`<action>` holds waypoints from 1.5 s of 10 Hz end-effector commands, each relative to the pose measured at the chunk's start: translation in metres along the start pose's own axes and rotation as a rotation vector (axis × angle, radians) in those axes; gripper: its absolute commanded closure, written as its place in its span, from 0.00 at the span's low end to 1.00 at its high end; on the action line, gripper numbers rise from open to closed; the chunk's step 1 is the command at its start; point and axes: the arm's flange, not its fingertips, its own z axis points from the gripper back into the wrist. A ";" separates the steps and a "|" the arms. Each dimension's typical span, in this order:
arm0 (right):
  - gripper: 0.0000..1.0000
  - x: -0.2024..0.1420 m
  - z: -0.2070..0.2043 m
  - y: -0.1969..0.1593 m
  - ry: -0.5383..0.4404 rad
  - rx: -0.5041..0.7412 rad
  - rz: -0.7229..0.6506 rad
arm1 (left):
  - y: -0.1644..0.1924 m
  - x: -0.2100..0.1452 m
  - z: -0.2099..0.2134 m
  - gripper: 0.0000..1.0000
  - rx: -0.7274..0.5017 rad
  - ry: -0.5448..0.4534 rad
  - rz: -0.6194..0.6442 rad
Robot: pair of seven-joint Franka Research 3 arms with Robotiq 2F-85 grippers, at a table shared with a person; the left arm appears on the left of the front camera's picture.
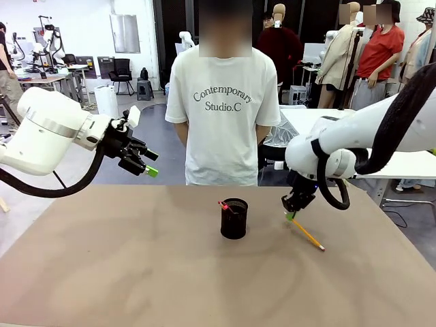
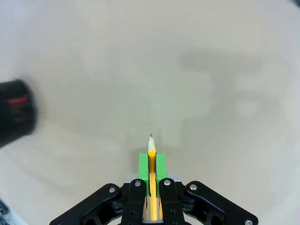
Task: Place the pens into the pen holder.
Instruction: Pick up a writing instrument from the table and place it into the Pen holder.
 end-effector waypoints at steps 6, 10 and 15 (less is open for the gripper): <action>1.00 -0.015 0.099 -0.012 -0.613 0.313 0.137 | 0.000 0.000 0.001 0.00 0.001 0.004 -0.001; 1.00 -0.038 0.127 -0.020 -0.990 0.397 0.325 | 0.000 0.000 0.001 0.00 0.001 0.004 -0.001; 1.00 -0.033 0.146 -0.027 -1.032 0.431 0.355 | 0.000 0.000 0.001 0.00 0.001 0.004 -0.001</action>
